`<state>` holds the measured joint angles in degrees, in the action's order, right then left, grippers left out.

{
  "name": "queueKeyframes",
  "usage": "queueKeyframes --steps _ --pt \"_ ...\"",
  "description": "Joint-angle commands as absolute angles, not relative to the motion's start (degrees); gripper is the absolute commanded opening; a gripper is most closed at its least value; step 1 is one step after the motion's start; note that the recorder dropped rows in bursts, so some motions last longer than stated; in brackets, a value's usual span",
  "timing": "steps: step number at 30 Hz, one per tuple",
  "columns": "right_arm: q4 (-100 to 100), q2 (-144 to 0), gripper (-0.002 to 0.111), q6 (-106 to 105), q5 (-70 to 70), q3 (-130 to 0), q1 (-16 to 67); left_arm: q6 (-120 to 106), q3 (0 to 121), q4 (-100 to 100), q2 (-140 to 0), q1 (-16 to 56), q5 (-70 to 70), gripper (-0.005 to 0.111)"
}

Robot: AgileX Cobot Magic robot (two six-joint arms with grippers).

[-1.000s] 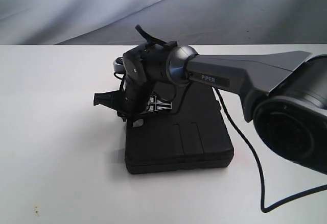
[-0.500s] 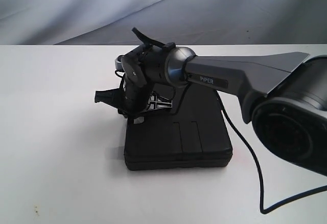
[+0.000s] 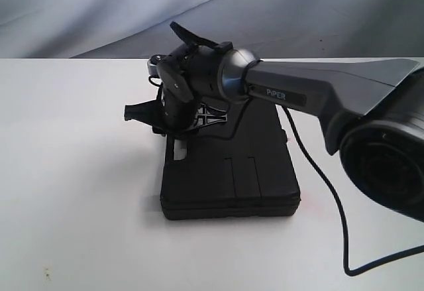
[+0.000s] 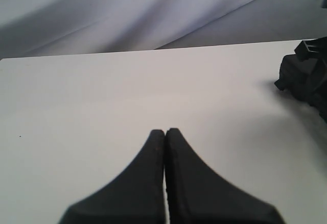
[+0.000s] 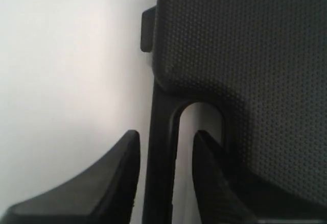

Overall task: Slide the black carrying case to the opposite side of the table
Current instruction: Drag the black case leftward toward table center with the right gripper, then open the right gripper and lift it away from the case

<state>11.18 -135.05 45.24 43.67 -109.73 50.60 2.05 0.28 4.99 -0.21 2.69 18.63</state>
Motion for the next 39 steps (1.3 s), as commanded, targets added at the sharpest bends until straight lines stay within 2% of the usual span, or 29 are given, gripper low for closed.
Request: queueKeyframes --steps 1,5,11,16,21,33,36,39 --pt "13.5 -132.3 0.033 45.6 44.4 -110.1 50.9 2.5 0.0 5.1 0.0 2.6 18.3 0.0" --pt "19.0 -128.5 0.032 44.6 44.5 -110.1 51.4 2.5 0.0 5.1 0.0 2.6 18.3 0.0" --pt "33.2 -122.1 0.019 37.0 45.5 -110.1 54.1 2.5 0.0 5.1 0.0 2.6 18.3 0.0" --pt "32.8 -117.8 0.009 25.5 45.6 -110.1 54.8 2.5 0.0 5.1 0.0 2.6 18.3 0.0" --pt "30.5 -113.7 0.007 18.7 44.4 -107.8 54.8 2.5 0.0 5.1 0.0 2.6 18.3 0.0" --pt "34.3 -92.4 0.006 19.4 20.3 -79.1 50.8 2.5 0.0 5.1 0.0 2.6 18.3 0.0" --pt "44.6 -82.8 0.001 29.1 19.4 -69.9 47.8 2.5 0.0 5.1 0.0 2.6 18.3 0.0" --pt "56.3 -77.0 0.0 41.7 19.7 -64.2 44.7 2.5 0.0 5.1 0.0 2.6 18.3 0.0"
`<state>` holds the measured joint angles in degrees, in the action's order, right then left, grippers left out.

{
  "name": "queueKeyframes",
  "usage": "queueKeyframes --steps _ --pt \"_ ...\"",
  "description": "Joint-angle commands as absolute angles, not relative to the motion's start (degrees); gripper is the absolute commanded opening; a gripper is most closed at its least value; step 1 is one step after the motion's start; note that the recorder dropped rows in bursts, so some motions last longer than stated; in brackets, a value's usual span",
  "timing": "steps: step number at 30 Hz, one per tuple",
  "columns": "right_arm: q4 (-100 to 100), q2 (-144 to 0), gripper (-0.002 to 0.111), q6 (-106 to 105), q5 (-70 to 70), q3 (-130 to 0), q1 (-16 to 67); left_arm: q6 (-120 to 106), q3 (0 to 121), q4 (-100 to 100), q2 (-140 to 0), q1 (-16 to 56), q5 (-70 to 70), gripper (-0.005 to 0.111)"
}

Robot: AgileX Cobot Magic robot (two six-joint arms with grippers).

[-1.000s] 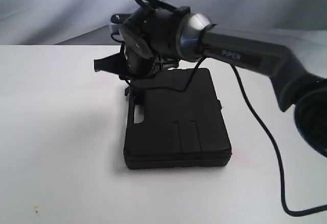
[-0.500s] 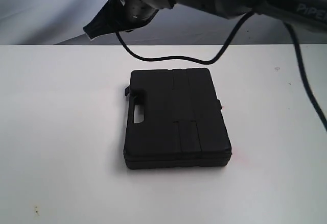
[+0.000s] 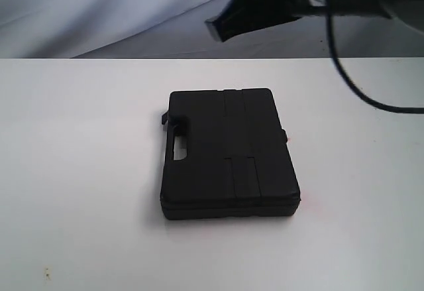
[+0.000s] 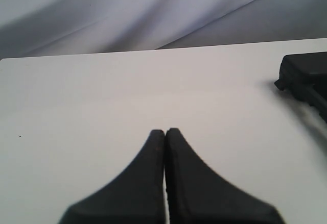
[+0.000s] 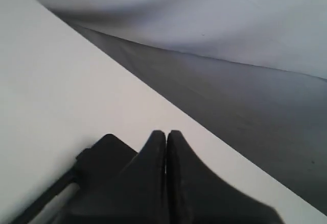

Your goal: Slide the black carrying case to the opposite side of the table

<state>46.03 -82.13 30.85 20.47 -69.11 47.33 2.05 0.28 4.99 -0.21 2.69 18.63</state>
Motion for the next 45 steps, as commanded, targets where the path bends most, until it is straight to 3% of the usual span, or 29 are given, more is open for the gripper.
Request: queueKeyframes --steps 1,8,10,12,18,22,27,34,45 --pt "60.0 -74.6 0.0 44.9 20.2 -62.4 43.3 2.5 0.0 5.1 0.0 2.6 18.3 0.0" --pt "63.0 -66.5 0.0 47.8 24.4 -59.7 41.5 2.5 0.0 5.1 0.0 2.6 18.3 0.0" --pt "57.7 -64.3 0.0 39.9 24.9 -59.7 39.2 2.5 0.0 5.1 0.0 2.6 18.3 0.0" --pt "45.3 -61.5 0.0 24.3 23.5 -58.8 33.1 2.5 0.0 5.1 0.0 2.6 18.3 0.0" --pt "31.4 -52.8 0.0 16.8 12.0 -50.3 16.4 2.5 0.0 5.1 0.0 2.6 18.3 0.0" --pt "24.6 -45.0 0.0 8.1 3.8 -41.6 10.0 2.5 0.0 5.1 0.0 2.6 18.3 0.0" --pt "14.4 -36.2 0.0 -9.0 -1.5 -32.1 9.2 2.5 0.0 5.1 0.0 2.6 18.3 0.0" --pt "8.2 -23.7 0.0 -10.0 -8.6 -18.6 9.2 2.5 0.0 5.1 0.0 2.6 18.3 0.0" --pt "-5.3 -13.2 0.0 -13.5 -8.3 -7.1 9.2 2.5 0.0 5.1 0.0 2.6 18.3 0.0"
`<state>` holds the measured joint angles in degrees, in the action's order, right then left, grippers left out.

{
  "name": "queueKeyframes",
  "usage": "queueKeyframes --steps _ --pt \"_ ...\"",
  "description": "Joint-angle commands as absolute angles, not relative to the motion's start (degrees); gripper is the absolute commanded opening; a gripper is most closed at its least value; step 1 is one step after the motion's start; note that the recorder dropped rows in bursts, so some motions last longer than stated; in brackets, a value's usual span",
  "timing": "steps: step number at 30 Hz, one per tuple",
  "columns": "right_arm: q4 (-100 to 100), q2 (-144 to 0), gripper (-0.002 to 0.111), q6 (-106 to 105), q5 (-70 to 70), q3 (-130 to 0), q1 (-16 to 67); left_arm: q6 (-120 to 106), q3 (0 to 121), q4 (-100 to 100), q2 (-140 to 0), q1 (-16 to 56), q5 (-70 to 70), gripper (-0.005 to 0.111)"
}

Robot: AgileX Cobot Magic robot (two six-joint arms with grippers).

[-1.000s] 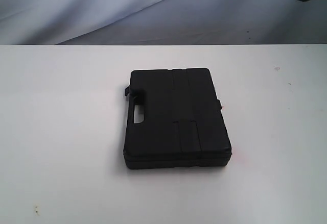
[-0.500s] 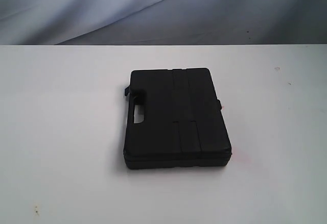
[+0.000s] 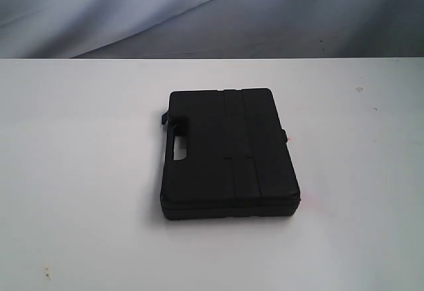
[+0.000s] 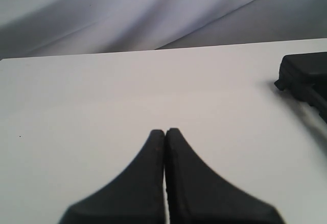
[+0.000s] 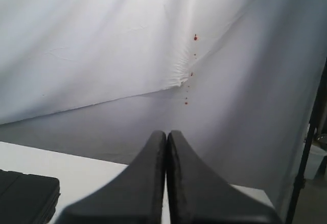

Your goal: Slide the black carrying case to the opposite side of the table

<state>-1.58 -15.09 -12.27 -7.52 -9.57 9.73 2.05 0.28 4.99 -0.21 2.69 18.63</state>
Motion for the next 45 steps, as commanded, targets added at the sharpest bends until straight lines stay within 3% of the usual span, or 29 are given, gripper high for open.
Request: queueKeyframes --steps 1,11,25,37,45 --pt "-5.3 -12.9 0.0 -13.5 -8.1 -6.7 9.2 2.5 0.0 5.1 0.0 2.6 18.3 0.0" --pt "-5.4 -12.9 0.0 -7.1 -12.2 0.0 9.2 2.5 0.0 5.1 0.0 2.6 18.3 0.0" --pt "-8.4 -12.9 0.0 -16.3 -21.7 0.0 9.3 2.5 0.0 5.1 0.0 2.6 18.3 0.0" --pt "-9.7 -12.9 0.0 -19.3 -20.2 0.0 9.3 2.5 0.0 5.1 0.0 2.6 18.3 0.0" --pt "-9.7 -10.8 0.0 -20.7 -9.4 0.0 7.2 2.5 0.0 5.1 0.0 2.6 18.3 0.0"
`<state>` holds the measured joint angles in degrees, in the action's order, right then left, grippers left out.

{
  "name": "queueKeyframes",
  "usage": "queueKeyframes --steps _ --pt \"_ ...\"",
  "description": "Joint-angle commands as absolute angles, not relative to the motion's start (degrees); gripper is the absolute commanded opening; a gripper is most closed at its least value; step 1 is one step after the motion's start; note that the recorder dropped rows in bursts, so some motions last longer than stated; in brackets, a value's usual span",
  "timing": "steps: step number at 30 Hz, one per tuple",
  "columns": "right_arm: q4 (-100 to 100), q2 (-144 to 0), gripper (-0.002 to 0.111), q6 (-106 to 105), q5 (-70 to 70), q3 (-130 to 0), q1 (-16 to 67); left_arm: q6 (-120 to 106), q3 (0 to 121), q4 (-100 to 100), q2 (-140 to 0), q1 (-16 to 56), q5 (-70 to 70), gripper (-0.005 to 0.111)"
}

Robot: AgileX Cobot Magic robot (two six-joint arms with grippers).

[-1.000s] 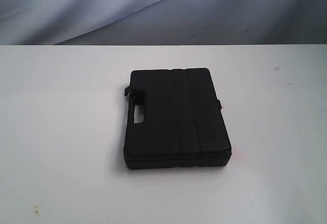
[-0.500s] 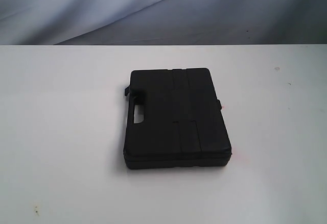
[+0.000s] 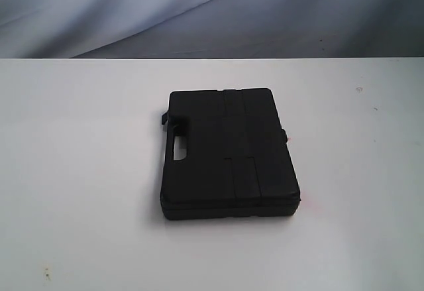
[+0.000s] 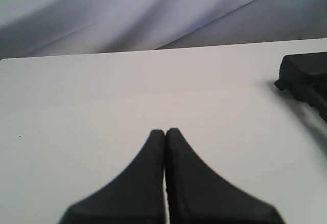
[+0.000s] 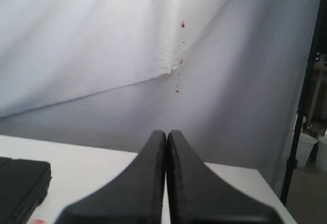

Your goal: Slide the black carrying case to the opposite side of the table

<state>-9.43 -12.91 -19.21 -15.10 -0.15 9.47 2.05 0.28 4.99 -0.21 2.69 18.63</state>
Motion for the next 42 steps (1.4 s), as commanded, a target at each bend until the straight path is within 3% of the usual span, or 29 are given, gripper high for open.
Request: queueKeyframes --steps 1,8,25,32,42 --pt "-9.7 -9.6 0.0 -20.7 -7.6 0.0 6.0 2.5 0.0 5.1 0.0 2.6 18.3 0.0" --pt "-9.7 -3.3 0.0 -20.7 0.6 0.0 2.1 2.5 0.0 5.1 0.0 2.6 18.3 0.0" --pt "-11.5 -3.8 0.0 -20.3 6.7 0.0 3.0 2.5 0.0 5.1 0.0 2.6 18.3 0.0" --pt "2.8 -3.8 0.0 -0.7 6.9 0.0 3.0 2.5 0.0 5.1 0.0 2.6 18.3 0.0" --pt "9.1 -3.8 0.0 4.9 6.8 0.0 3.0 2.5 0.0 5.1 0.0 2.6 18.3 0.0"
